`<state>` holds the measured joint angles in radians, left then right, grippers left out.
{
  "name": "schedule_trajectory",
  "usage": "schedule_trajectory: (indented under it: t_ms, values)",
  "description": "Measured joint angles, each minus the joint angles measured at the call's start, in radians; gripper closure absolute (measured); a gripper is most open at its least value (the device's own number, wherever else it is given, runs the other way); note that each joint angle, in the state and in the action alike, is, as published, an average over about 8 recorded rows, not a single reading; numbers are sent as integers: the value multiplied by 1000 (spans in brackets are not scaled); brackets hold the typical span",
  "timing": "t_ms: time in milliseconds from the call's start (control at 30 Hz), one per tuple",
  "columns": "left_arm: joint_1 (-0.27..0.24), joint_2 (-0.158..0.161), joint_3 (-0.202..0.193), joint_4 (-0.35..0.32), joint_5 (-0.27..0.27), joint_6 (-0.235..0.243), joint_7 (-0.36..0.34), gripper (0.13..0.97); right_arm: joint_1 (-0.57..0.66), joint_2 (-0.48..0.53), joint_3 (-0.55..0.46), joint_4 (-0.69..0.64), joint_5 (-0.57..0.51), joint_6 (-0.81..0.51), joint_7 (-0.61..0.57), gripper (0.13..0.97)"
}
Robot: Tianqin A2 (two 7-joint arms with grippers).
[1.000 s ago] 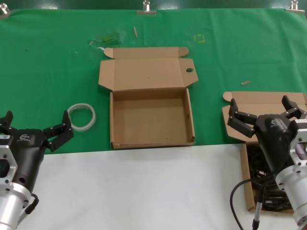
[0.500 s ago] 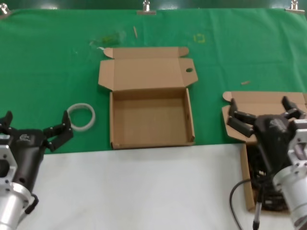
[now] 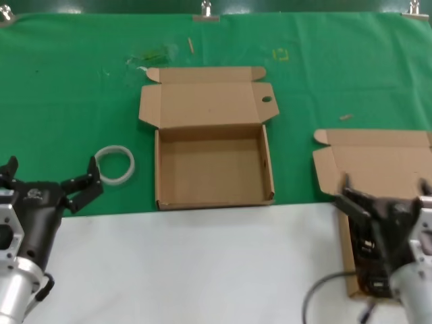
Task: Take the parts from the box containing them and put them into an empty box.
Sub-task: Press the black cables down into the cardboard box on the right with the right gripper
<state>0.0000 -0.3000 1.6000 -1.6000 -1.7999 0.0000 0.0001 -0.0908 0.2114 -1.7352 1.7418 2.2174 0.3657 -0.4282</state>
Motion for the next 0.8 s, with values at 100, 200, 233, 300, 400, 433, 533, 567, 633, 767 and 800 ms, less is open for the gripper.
schedule_trajectory:
  t_ms: [100, 200, 233, 300, 400, 433, 533, 567, 633, 767, 800]
  values:
    - [0, 0, 0, 0, 0, 0, 0, 132, -43, 0, 25, 45, 55, 79, -129, 129]
    - [0, 0, 0, 0, 0, 0, 0, 132, -78, -1, 54, 84, 99, 160, -259, 129]
    - [0, 0, 0, 0, 0, 0, 0, 132, -87, -1, 63, 95, 113, 186, -304, 129]
    - [0, 0, 0, 0, 0, 0, 0, 132, -98, -1, 81, 111, 143, 238, -393, 129]
    - [0, 0, 0, 0, 0, 0, 0, 132, -97, -1, 105, 122, 192, 309, -529, 129]
    - [0, 0, 0, 0, 0, 0, 0, 132, -92, -1, 111, 121, 209, 330, -572, 129]
    - [0, 0, 0, 0, 0, 0, 0, 132, -65, -1, 125, 107, 265, 387, -708, 129]
    - [0, 0, 0, 0, 0, 0, 0, 132, -52, -1, 128, 99, 286, 404, -753, 129]
    - [0, 0, 0, 0, 0, 0, -1, 132, -23, -1, 132, 81, 329, 436, -844, 129]
    - [0, 0, 0, 0, 0, 0, -1, 132, 42, -1, 134, 38, 414, 490, -1023, 129]
    - [0, 0, 0, 0, 0, 0, -1, 132, 59, -1, 134, 26, 434, 504, -1072, 129]
